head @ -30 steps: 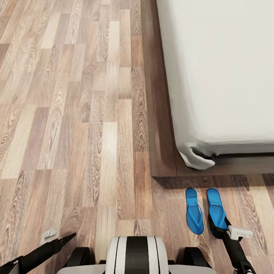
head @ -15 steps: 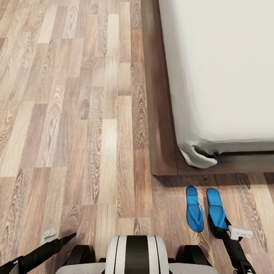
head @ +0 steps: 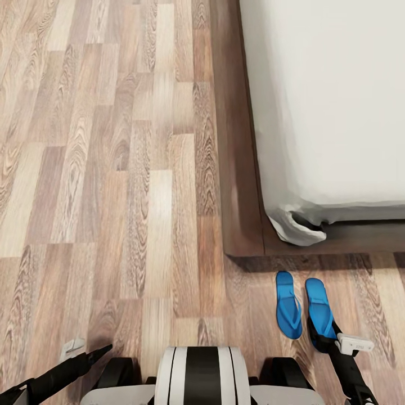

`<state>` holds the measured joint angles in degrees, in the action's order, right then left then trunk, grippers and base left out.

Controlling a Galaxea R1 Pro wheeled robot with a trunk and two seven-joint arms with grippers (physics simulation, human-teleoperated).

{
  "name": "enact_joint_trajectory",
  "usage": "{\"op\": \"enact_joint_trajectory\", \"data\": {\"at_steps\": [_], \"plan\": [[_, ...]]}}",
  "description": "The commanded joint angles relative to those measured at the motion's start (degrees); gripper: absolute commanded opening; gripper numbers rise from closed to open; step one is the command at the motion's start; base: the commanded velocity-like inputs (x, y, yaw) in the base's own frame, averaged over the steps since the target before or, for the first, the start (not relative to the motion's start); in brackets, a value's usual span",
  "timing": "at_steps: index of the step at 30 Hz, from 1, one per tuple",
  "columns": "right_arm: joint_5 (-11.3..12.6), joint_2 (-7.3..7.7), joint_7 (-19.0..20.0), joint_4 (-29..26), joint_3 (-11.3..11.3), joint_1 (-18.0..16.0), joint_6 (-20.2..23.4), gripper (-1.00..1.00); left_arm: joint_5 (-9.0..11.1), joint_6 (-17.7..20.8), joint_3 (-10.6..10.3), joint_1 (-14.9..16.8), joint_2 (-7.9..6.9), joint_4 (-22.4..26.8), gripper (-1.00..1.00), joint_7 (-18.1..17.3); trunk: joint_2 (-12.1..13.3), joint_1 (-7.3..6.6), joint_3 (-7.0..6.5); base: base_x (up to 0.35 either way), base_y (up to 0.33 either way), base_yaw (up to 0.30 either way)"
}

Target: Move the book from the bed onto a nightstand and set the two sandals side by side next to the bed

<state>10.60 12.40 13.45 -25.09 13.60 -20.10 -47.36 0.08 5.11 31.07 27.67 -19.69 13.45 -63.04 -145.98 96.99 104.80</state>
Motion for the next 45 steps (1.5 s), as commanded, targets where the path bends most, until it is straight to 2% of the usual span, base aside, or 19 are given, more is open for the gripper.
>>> {"op": "enact_joint_trajectory", "data": {"at_steps": [1, 45], "plan": [[0.6, -0.01, 0.5, 0.0, 0.1, 0.0, -0.1, -1.0, 0.0, 0.5, 0.2, 0.0, 0.0, 0.0, 1.0, -0.2, 0.0, 0.02, 0.2, 0.0, 0.0, 0.0], [0.6, -0.01, 0.5, 0.0, 0.1, 0.0, -0.1, -1.0, 0.0, 0.5, 0.2, 0.0, 0.0, 0.0, 1.0, -0.2, 0.0, 0.04, 0.2, 0.04, 0.0, 0.0]]}}
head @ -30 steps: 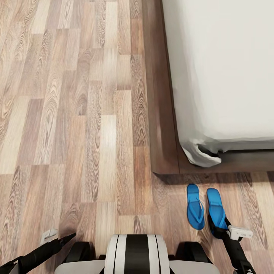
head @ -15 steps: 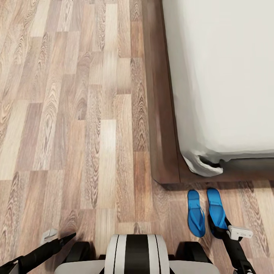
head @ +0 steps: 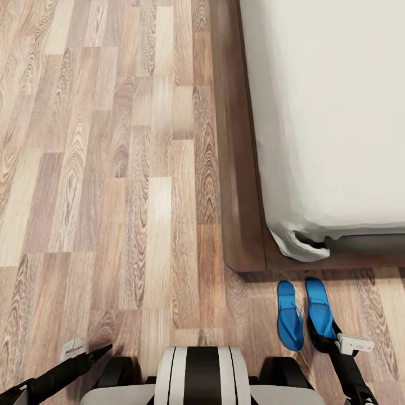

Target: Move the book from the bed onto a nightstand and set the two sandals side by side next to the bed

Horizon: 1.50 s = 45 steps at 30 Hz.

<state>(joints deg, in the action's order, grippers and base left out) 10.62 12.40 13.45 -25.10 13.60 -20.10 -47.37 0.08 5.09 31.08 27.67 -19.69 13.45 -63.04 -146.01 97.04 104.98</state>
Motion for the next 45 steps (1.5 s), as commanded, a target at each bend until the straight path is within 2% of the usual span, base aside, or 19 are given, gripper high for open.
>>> {"op": "enact_joint_trajectory", "data": {"at_steps": [1, 6, 7, 32, 45], "plan": [[0.5, -0.01, 0.5, 0.0, 0.1, 0.0, -0.1, -1.0, 0.0, 0.5, 0.2, 0.0, 0.0, 0.0, 1.0, -0.2, 0.0, -0.01, 0.02, 0.0, 0.0, 0.0], [0.5, -0.01, 0.5, 0.0, 0.1, 0.0, -0.1, -1.0, 0.0, 0.5, 0.2, 0.0, 0.0, 0.0, 1.0, -0.3, 0.0, -0.01, 0.02, 0.0, 0.0, 0.0], [0.5, -0.01, 0.5, 0.0, 0.1, 0.0, -0.1, 1.0, 0.0, 0.5, 0.2, 0.0, 0.0, 0.0, 1.0, -0.3, 0.0, -0.01, 0.02, 0.0, 0.0, 0.0], [0.5, -0.01, 0.5, 0.0, 0.1, 0.0, -0.2, 1.0, 0.0, 0.5, 0.2, 0.0, 0.0, 0.0, 1.0, -0.4, 0.0, -0.01, 0.02, 0.0, 0.0, 0.0], [0.5, -0.01, 0.5, 0.0, 0.2, 0.0, -0.2, 1.0, 0.0, 0.6, 0.2, 0.0, 0.0, 0.0, 1.0, -0.3, 0.2, -0.34, -2.86, 0.0, 0.0, 0.0]]}}
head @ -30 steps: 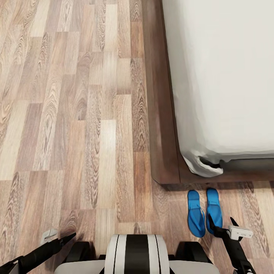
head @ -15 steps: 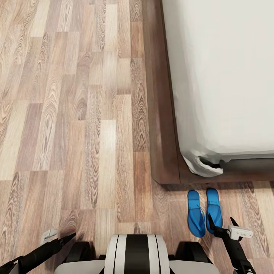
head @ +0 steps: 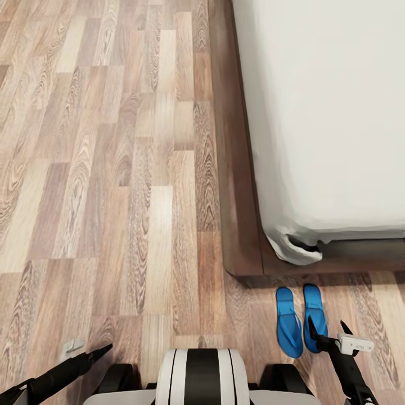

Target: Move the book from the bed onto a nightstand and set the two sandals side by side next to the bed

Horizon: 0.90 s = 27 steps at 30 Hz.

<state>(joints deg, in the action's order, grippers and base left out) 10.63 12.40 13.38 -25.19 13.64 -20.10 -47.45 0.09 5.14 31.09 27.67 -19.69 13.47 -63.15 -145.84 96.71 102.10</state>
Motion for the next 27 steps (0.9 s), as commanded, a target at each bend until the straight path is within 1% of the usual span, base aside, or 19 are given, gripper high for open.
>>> {"op": "enact_joint_trajectory", "data": {"at_steps": [1, 23, 24, 26, 27], "plan": [[0.5, -0.01, 0.6, 0.0, 0.1, 0.0, -0.1, 1.0, 0.0, 0.5, 0.2, 0.0, 0.0, 0.0, 1.0, -0.2, 0.0, -0.03, -0.21, 0.0, 0.0, 0.0], [0.7, 0.05, 0.7, 0.0, 0.3, 0.0, -0.1, 1.0, -0.1, 0.5, 0.2, 0.0, 0.0, 0.0, 1.0, 0.0, 0.3, -0.6, -5.08, 0.0, 0.0, 0.0], [0.9, 0.06, 0.7, 0.0, 0.3, 0.0, -0.1, 1.0, -0.1, 0.5, 0.2, 0.0, 0.0, 0.0, 1.0, 0.0, 0.3, -0.62, -5.3, 0.0, 0.0, 0.0], [2.0, 0.11, 0.7, 0.2, 0.4, 0.0, -0.1, 1.0, -0.1, 0.5, 0.2, 0.0, 0.0, 0.0, 1.0, 0.0, 0.3, -0.68, -5.74, 0.0, 0.0, 0.0], [3.7, 0.2, 0.7, 0.4, 0.4, 0.0, 0.0, 1.0, -0.1, 0.5, 0.2, 0.0, 0.0, 0.0, 1.0, -0.1, 0.4, -0.7, -5.97, 0.0, 0.0, 0.0]]}}
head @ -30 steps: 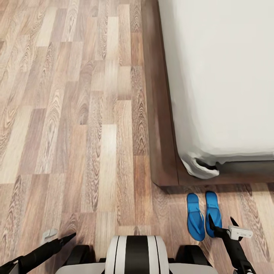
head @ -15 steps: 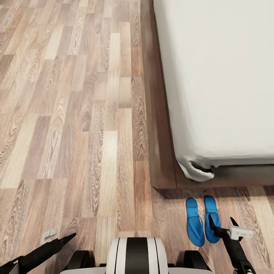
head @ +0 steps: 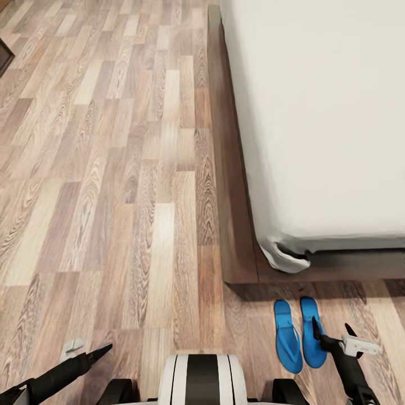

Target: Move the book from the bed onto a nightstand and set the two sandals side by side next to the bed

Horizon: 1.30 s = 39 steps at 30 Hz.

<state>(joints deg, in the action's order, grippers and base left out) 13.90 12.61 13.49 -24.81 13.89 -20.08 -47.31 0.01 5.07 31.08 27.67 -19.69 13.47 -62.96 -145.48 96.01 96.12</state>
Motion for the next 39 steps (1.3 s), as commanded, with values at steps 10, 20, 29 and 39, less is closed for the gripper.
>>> {"op": "enact_joint_trajectory", "data": {"at_steps": [10, 20, 29, 39], "plan": [[18.5, 0.69, 0.9, 10.1, 0.2, 0.0, 0.6, 1.0, 0.0, 0.5, 0.1, 0.0, 0.01, 0.0, 1.0, -0.2, 0.1, -0.26, -2.2, 0.0, 0.0, 0.0], [20.3, 6.07, 1.1, 18.1, 0.2, 0.0, 8.1, 1.0, -0.1, 0.5, 0.0, 0.0, 0.16, 0.0, 1.0, -0.2, 0.3, -0.52, -4.41, 0.0, 0.0, 0.0], [22.0, 13.93, 8.9, 18.2, 0.2, 0.0, 27.9, 1.0, -0.2, 0.4, 0.0, 0.0, 1.36, 0.1, 1.0, 0.6, 0.4, -0.75, -6.41, 0.0, 0.0, 0.0], [25.5, 14.33, 13.8, 18.2, 0.1, 0.0, 29.0, 1.0, -0.2, 0.4, 0.0, 0.0, 1.41, 0.1, 1.0, 1.0, 0.5, -1.01, -8.62, 0.0, 0.0, 0.0]]}}
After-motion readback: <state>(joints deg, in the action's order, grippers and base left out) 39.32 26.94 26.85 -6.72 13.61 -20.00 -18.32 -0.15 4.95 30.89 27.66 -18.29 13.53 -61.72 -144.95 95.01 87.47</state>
